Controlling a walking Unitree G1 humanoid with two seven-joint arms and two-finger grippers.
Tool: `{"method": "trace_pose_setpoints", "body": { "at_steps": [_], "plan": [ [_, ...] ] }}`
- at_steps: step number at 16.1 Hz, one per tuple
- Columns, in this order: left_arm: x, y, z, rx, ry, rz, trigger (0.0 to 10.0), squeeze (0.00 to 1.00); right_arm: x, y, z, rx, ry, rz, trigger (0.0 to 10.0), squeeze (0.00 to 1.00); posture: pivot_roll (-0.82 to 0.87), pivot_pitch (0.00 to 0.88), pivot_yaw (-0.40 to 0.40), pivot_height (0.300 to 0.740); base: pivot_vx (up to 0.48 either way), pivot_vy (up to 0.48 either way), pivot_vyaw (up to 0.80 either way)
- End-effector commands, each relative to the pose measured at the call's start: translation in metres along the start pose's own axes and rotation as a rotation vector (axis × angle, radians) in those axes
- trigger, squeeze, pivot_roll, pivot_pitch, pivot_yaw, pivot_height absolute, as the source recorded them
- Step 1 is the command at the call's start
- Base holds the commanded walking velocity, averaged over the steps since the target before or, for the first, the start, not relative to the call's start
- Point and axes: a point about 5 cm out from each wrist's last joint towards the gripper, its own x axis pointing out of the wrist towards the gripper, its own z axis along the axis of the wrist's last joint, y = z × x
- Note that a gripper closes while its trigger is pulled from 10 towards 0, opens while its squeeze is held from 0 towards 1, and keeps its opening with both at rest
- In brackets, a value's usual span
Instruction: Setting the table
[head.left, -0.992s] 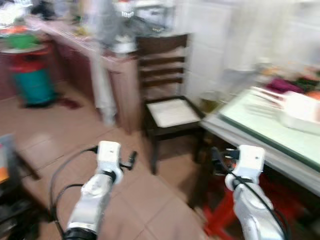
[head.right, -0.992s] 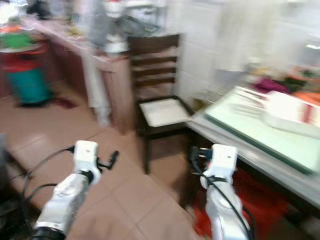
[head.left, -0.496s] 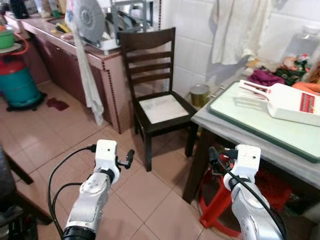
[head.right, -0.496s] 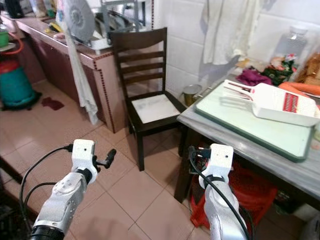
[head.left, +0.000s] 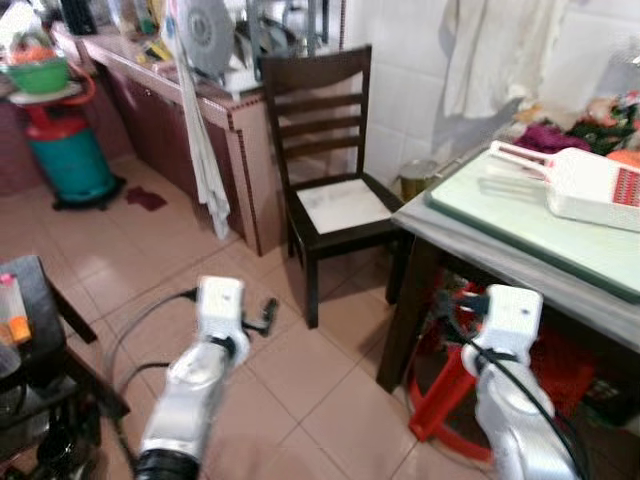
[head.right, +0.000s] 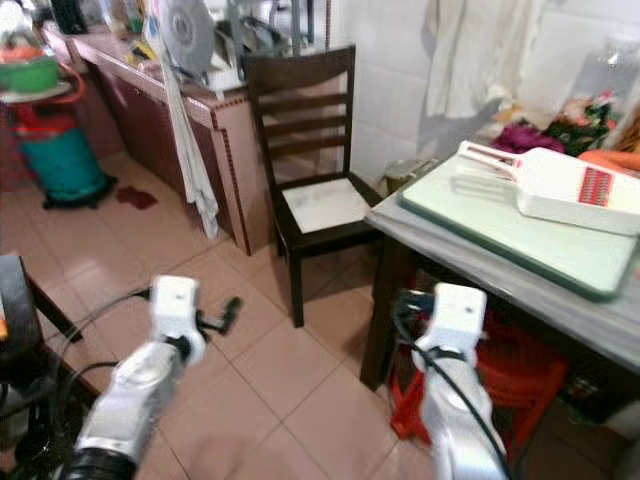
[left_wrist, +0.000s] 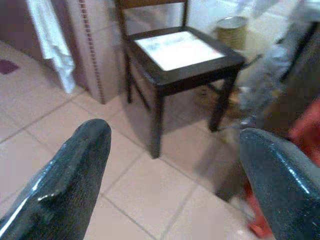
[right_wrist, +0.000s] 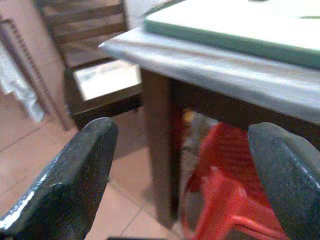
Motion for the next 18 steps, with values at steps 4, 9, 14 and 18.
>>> {"method": "trace_pose_setpoints", "body": {
  "at_steps": [4, 9, 14, 18],
  "plan": [
    [0.0, 0.012, 0.009, 0.018, -0.024, 0.038, 10.0, 0.0, -0.001, 0.005, 0.004, -0.046, -0.064, -0.005, 10.0, 0.0, -0.04, 0.0, -0.005, 0.74, -0.288, 0.0, 0.0],
    [-0.015, 0.017, 0.036, 0.094, -0.197, 0.081, 10.0, 0.0, -0.016, -0.001, 0.027, -0.02, -0.214, 0.013, 10.0, 0.0, -0.04, 0.0, -0.006, 0.74, -0.29, 0.0, 0.0],
    [-0.04, 0.026, 0.018, 0.113, -0.156, 0.082, 10.0, 0.0, -0.036, -0.008, 0.015, -0.081, -0.172, 0.032, 10.0, 0.0, -0.04, 0.0, -0.004, 0.74, -0.167, 0.0, 0.0],
    [-0.044, 0.025, 0.024, 0.115, -0.178, 0.088, 10.0, 0.0, -0.038, -0.009, 0.012, -0.037, -0.134, 0.029, 10.0, 0.0, -0.03, 0.0, 0.0, 0.74, 0.0, 0.0, 0.0]
  ]
}}
